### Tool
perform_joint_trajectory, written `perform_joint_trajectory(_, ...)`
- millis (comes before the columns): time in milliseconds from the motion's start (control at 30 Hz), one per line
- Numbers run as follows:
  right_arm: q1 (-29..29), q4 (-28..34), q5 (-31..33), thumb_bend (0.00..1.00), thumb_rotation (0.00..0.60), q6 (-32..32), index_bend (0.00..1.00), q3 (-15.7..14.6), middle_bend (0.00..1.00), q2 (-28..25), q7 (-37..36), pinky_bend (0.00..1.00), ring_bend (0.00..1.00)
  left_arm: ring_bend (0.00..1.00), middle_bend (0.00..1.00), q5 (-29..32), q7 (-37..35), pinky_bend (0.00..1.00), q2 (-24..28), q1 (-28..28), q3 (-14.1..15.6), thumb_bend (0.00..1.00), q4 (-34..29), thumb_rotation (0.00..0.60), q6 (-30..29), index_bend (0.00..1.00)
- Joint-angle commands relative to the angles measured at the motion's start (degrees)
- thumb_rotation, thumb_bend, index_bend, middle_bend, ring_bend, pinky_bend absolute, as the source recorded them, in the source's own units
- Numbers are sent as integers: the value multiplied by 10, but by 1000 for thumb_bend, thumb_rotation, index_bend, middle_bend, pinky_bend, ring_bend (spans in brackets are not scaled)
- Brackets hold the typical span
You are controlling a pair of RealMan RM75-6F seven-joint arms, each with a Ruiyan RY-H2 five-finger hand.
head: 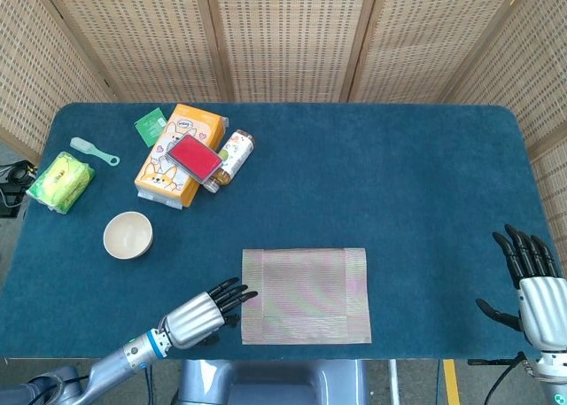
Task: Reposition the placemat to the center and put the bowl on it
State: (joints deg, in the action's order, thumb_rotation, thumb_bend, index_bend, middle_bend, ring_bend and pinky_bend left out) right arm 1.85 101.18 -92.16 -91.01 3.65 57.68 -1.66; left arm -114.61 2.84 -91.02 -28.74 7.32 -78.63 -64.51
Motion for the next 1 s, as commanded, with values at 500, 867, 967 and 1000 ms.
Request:
perform_joint_trajectory(500, 2, -2, 6, 0, 600, 5, 0, 1, 0, -2, -8, 0, 0, 0, 0, 63, 12, 0, -78, -26, -7, 210, 40, 600, 37, 456)
perform_joint_trajectory(867, 3, -2, 8, 0, 600, 7, 0, 1, 0, -3, -9, 0, 0, 0, 0, 77, 26, 0, -89, -37, -3, 258, 36, 600, 35, 456)
perform_joint_trajectory(967, 3, -2, 8, 0, 600, 6, 0, 1, 0, -4, -11, 0, 0, 0, 0, 80, 27, 0, -90, -38, 1, 257, 34, 600, 34, 456)
perform_joint_trajectory(1000, 3, -2, 8, 0, 600, 5, 0, 1, 0, -4, -11, 0, 0, 0, 0, 80, 28, 0, -90, -39, 2, 258, 33, 600, 33, 456)
